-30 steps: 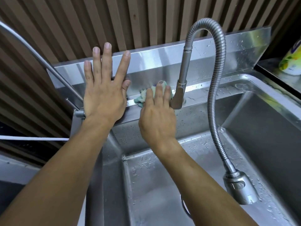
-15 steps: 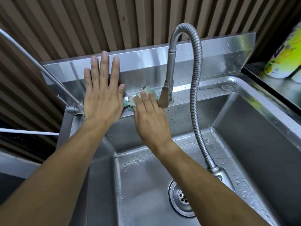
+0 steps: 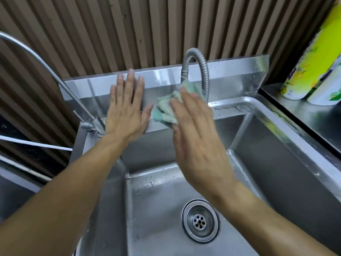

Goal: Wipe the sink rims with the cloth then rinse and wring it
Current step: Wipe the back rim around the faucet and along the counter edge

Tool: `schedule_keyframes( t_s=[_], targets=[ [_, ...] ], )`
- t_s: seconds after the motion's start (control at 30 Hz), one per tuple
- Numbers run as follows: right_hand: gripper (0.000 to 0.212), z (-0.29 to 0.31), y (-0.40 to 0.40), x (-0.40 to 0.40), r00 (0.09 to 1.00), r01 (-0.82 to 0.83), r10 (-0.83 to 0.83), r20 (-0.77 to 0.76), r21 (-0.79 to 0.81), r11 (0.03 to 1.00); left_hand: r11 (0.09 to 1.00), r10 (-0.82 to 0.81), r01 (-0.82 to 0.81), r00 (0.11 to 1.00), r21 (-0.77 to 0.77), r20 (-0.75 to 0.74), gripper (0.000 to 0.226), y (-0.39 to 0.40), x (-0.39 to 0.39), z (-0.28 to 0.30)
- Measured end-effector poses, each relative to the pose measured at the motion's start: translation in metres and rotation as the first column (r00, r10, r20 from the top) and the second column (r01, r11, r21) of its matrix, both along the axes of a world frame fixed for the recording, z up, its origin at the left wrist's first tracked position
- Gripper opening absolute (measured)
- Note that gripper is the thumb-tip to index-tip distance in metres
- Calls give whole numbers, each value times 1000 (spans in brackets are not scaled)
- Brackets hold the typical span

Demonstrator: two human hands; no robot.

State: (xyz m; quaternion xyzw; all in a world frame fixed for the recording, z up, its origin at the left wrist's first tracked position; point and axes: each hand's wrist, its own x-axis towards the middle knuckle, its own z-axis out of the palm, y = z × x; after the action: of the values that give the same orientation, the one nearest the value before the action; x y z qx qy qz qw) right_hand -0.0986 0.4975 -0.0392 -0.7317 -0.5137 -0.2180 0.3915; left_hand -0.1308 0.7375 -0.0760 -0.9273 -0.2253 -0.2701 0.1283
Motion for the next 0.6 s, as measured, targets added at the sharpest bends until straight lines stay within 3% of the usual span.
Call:
schedule_keyframes(
  t_s=[0.17,0.33,0.47,0.6],
  targets=[
    [41,15,-55,50,984,159,-167,66,118,980,996,-89,89,996,8,21,69,-25,36,24],
    [41,0,-21,127,979,195,-201,23,144,970,999,-41,40,999,-11,-19,70,-20,51,15],
    [45,-13,43,171,992,94,-95,87,19,995,998,-28,27,1000,61,12,67,-15,56,6],
    [56,-30,80,195,929,80,-12,369,-171,982,993,-8,0,998,114,62,65,-13,61,-1]
  ],
)
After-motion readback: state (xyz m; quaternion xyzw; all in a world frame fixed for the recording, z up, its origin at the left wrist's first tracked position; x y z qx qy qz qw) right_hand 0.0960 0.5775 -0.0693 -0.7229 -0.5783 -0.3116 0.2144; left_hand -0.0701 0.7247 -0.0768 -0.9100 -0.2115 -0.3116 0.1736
